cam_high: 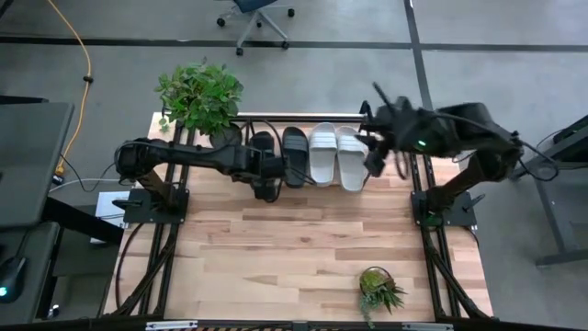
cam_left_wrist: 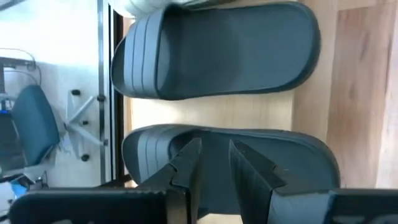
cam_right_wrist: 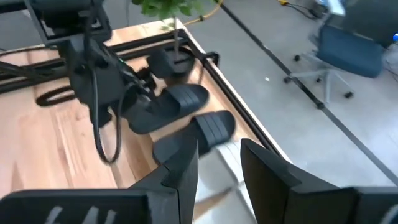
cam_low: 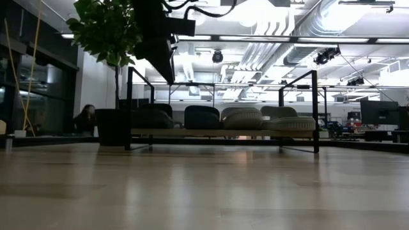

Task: Pick and place slides into the shelf
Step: Adjust the black slipper on the shelf

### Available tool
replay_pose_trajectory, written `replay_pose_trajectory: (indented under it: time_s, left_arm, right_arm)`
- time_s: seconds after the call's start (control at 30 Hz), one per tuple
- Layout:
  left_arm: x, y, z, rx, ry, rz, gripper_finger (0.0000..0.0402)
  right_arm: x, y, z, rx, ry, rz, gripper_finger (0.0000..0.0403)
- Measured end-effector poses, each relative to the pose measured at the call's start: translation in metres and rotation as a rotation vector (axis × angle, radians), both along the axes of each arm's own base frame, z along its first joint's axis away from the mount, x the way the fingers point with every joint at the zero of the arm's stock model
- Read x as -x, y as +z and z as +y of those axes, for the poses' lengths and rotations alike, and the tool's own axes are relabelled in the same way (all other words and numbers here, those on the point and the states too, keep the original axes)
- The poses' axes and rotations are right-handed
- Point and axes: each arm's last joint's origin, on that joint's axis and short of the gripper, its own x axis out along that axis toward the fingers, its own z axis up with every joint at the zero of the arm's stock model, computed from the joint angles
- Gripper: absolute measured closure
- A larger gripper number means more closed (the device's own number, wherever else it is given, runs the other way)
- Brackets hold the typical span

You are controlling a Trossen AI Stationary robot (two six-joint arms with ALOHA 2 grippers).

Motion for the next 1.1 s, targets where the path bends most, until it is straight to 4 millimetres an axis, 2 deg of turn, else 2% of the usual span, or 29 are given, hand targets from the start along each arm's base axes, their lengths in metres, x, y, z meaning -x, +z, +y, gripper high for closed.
replay_pose_trajectory:
  time_s: [0.17, 0.37, 0.63, 0.93, 1.1]
  left_arm:
    - [0.004, -0.001, 0.016, 0.025, 0.037, 0.004, 0.033]
    - [0.01, -0.001, 0.036, 0.025, 0.072, 0.016, 0.033]
    - [0.009, -0.001, 0.037, 0.063, -0.008, 0.041, 0.0321]
    - [0.005, -0.006, 0.041, 0.037, 0.016, 0.041, 0.0243]
    - [-0.001, -0.023, 0.044, 0.034, 0.024, 0.101, 0.0214]
  right_arm:
    - [0.037, 0.005, 0.016, -0.008, -0.056, -0.038, 0.0289]
    - [0.057, 0.011, 0.03, 0.018, -0.056, -0.128, 0.0289]
    - [0.061, 0.012, 0.035, 0.037, -0.046, -0.147, 0.0289]
    - [0.061, 0.012, 0.036, 0.034, -0.038, -0.146, 0.0289]
    - [0.061, 0.012, 0.036, 0.034, -0.037, -0.145, 0.0289]
